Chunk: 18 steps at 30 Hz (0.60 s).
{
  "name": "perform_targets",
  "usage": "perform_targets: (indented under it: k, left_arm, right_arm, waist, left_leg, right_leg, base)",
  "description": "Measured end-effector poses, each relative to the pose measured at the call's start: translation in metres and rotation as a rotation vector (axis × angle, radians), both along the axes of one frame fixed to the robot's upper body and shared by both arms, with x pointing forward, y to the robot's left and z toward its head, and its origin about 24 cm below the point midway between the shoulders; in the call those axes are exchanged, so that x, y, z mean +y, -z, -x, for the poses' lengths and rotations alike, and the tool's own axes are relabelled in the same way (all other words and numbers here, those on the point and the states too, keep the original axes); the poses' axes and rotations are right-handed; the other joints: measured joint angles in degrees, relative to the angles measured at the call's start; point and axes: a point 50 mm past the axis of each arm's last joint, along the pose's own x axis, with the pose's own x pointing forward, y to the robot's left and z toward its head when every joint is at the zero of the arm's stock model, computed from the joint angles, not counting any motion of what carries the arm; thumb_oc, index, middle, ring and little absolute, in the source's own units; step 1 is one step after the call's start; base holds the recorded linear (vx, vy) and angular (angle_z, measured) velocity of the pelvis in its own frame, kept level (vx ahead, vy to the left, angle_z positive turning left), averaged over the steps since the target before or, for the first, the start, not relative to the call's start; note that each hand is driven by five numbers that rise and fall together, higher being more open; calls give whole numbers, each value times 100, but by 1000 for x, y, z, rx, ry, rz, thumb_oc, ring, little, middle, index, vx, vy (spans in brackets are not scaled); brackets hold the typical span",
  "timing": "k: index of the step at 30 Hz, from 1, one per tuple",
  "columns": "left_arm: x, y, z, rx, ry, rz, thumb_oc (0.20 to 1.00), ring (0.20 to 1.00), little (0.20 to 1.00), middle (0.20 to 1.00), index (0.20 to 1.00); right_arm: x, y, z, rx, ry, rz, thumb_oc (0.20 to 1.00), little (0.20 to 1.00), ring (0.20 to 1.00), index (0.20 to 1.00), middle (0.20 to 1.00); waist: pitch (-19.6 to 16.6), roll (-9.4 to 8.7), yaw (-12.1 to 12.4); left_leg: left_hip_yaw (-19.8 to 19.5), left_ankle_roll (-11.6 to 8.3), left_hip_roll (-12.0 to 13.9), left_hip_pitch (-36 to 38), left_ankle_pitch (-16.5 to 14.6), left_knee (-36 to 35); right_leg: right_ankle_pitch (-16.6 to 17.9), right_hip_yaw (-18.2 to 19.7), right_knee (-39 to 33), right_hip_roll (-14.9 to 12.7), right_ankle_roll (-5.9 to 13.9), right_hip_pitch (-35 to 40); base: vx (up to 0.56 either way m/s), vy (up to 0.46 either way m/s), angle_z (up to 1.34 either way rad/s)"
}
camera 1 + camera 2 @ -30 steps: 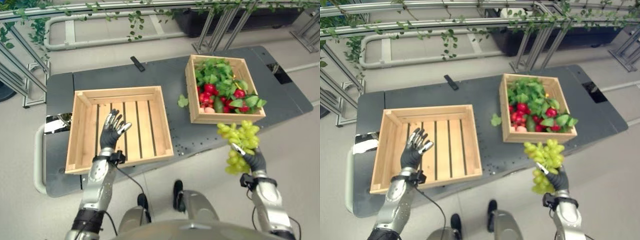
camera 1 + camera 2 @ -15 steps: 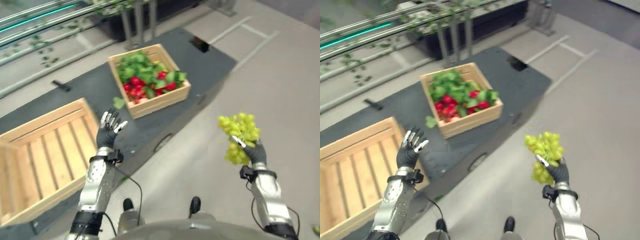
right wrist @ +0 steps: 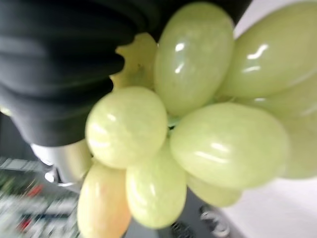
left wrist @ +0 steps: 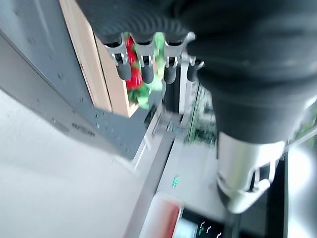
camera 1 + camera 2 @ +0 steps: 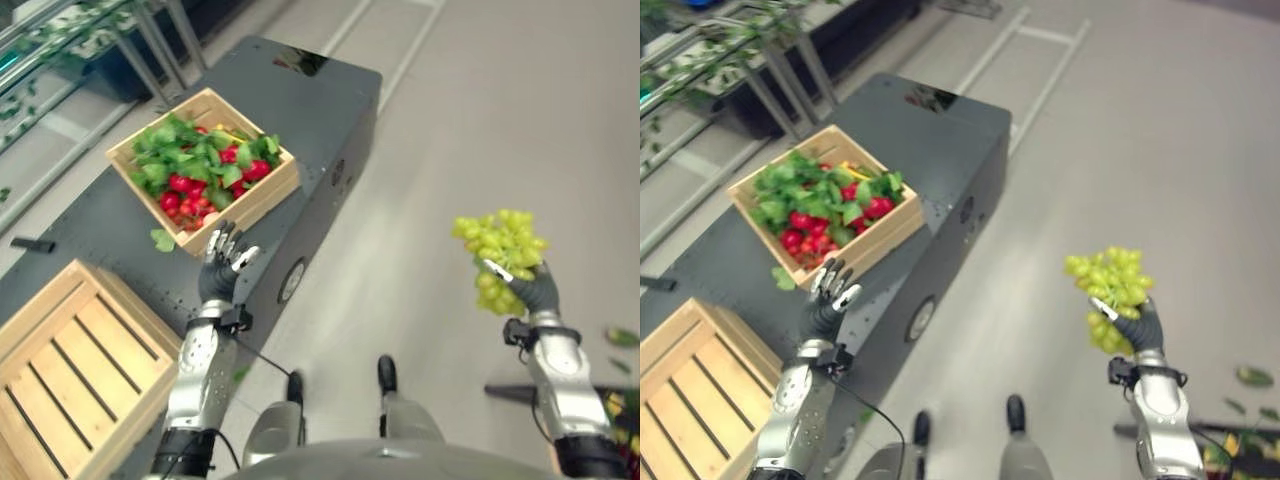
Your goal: Pick up the fruits from the basket on one side to the basket on the other side
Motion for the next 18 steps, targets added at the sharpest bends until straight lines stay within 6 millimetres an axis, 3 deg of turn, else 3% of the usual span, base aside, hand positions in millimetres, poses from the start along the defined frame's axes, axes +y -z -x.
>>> perform_targets:
  k: [1, 2, 3, 4, 5, 6, 8, 9, 10, 11, 12, 13, 15, 16, 18]
  left_arm:
    - [3, -1, -1, 1, 3, -19, 1000, 1000, 1000, 1000, 1000]
    - [7, -2, -1, 6, 8, -45, 1000, 1000, 1000, 1000, 1000]
    - [7, 1, -2, 16, 4, -40, 1000, 1000, 1000, 1000, 1000]
    - [6, 6, 1, 37, 2, -35, 1000, 1000, 1000, 1000, 1000]
    - [5, 5, -1, 32, 3, -34, 1000, 1000, 1000, 1000, 1000]
    - [4, 4, -3, 27, 4, -30, 1000, 1000, 1000, 1000, 1000]
    - [1, 0, -7, 13, 10, -28, 1000, 1000, 1000, 1000, 1000]
    - [0, -2, -9, 2, 12, -28, 1000, 1000, 1000, 1000, 1000]
    - [0, -2, -10, 3, 9, -30, 1000, 1000, 1000, 1000, 1000]
    - [1, -1, -10, 15, 0, -35, 1000, 1000, 1000, 1000, 1000]
    - [1, -1, -10, 14, 1, -36, 1000, 1000, 1000, 1000, 1000]
    - [-1, -5, -14, 2, 10, -42, 1000, 1000, 1000, 1000, 1000]
    - [-1, -9, -19, -9, 20, -66, 1000, 1000, 1000, 1000, 1000]
    - [1, -16, -25, -32, 12, -77, 1000, 1000, 1000, 1000, 1000]
    - [3, -20, -27, -41, -1, -82, 1000, 1000, 1000, 1000, 1000]
  right_arm:
    - [3, 8, 2, 25, 1, -19, 200, 200, 200, 200, 200]
    - [8, 15, 5, 49, -3, -37, 200, 200, 200, 200, 200]
    - [8, 15, 4, 52, 2, -37, 200, 200, 200, 200, 200]
    - [6, 14, 2, 47, 8, -31, 200, 200, 200, 200, 200]
    - [3, 10, -2, 32, 19, -22, 200, 200, 200, 200, 200]
    - [1, 9, -3, 29, 32, -17, 200, 200, 200, 200, 200]
    - [-2, 11, -2, 35, 56, -22, 200, 200, 200, 200, 200]
    - [-4, 12, 0, 40, 67, -20, 200, 200, 200, 200, 200]
    - [-5, 14, 3, 48, 74, -26, 200, 200, 200, 200, 200]
    - [-3, 13, 0, 36, 73, -37, 200, 200, 200, 200, 200]
    - [-3, 12, -1, 32, 72, -36, 200, 200, 200, 200, 200]
    - [-5, 14, 2, 36, 88, -41, 200, 200, 200, 200, 200]
    - [-2, 12, -4, 23, 92, -54, 200, 200, 200, 200, 200]
    - [-1, 15, -3, 28, 99, -62, 200, 200, 200, 200, 200]
    - [3, 14, -6, 14, 107, -80, 200, 200, 200, 200, 200]
  waist:
    - [-7, -80, 93]
    - [42, -401, 97]
    - [98, -454, 75]
    - [9, -479, 87]
    - [-19, -367, 67]
    - [-3, -331, -22]
    - [-48, -209, -99]
    - [-100, -146, -79]
    - [-89, -175, -159]
    - [-108, -246, -202]
    - [-124, -283, -231]
    - [-100, -331, -422]
    - [8, -206, -431]
    - [39, -182, -488]
    - [30, -131, -386]
  left_leg:
    - [101, -126, 52, -27, -82, 233]
    - [106, -453, -161, -272, -326, 1098]
    - [39, -436, -290, -608, -501, 1647]
    - [-251, -278, -424, -802, -425, 1253]
    - [-515, 1, -444, -1029, -196, 805]
    - [-540, 87, -398, -1141, -98, 672]
    - [-542, 225, -326, -1298, 58, 379]
    - [-513, 196, -216, -1276, 416, 56]
    - [-440, 177, -216, -1204, 578, 92]
    - [-142, 193, -151, -1012, 856, -68]
    - [-61, 238, -194, -969, 863, -124]
    - [19, 338, -241, -924, 797, -157]
    - [-157, 386, -79, -845, 804, -218]
    - [-207, 388, 32, -702, 794, -322]
    - [43, 408, 61, -596, 754, -402]
  right_leg:
    - [-272, 10, 299, 264, -211, 16]
    - [-477, 102, 65, 293, -742, 442]
    - [-330, 335, -201, 244, -732, 632]
    - [-221, 690, -400, 189, -699, 605]
    - [-122, 804, -568, 205, -672, 599]
    - [-113, 837, -637, 233, -659, 616]
    - [-99, 970, -751, 280, -619, 717]
    - [-156, 1141, -821, 351, -555, 820]
    - [-221, 1193, -770, 353, -523, 810]
    - [-437, 1169, -503, 343, -346, 783]
    - [-514, 1083, -367, 282, -228, 704]
    - [-626, 1020, 18, 263, -58, 496]
    - [-759, 756, 1197, 392, 298, -140]
    - [-926, 215, 1392, 150, 327, -424]
    - [-663, -533, 622, -565, 339, -525]
  base:
    - [150, -7, -94]
    - [128, 10, -65]
    - [103, 21, -93]
    - [194, 71, -100]
    - [156, 68, -102]
    - [193, 63, -41]
    - [131, 33, -51]
    - [153, 47, -95]
    - [189, 54, -122]
    - [80, 13, -79]
    - [15, 26, -71]
    - [-38, 39, -46]
    - [58, -9, -41]
    - [157, -102, -59]
    - [156, -101, -72]
